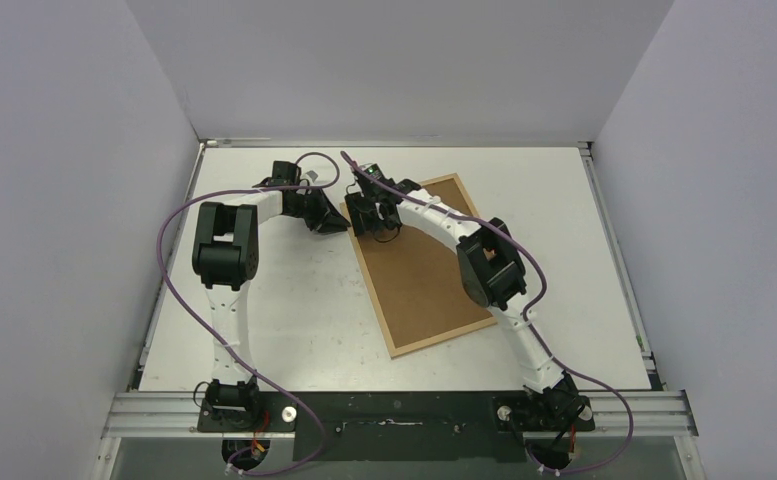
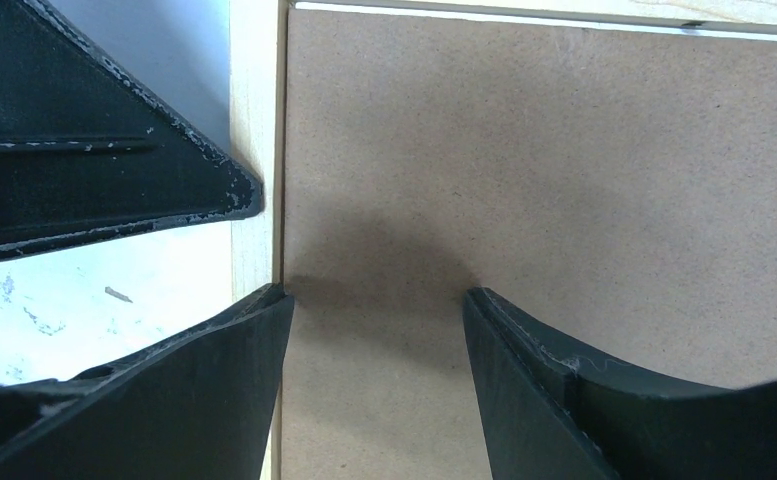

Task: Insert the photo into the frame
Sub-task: Install the photo frame at the center of the board.

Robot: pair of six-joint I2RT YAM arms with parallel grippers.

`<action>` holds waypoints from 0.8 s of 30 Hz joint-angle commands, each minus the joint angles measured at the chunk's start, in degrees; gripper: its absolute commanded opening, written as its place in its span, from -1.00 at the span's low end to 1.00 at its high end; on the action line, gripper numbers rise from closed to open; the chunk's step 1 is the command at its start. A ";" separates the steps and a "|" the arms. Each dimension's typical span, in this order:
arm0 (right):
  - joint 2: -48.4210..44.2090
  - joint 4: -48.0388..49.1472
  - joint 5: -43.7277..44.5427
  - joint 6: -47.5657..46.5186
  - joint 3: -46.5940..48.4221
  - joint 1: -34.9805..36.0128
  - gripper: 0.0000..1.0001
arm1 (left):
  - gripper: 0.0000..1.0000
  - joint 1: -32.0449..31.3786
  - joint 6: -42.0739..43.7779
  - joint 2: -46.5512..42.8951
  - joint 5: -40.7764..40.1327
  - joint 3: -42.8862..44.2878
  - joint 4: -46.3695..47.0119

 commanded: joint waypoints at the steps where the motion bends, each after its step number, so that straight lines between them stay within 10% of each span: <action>1: 4.67 -7.31 2.30 -1.52 -2.77 -0.13 0.28 | -0.73 -2.01 4.67 6.82 -10.13 -3.60 -8.56; 24: 9.53 -11.30 10.05 -4.78 -0.93 2.09 0.19 | -0.73 -2.05 4.38 6.64 -10.38 -3.86 -8.49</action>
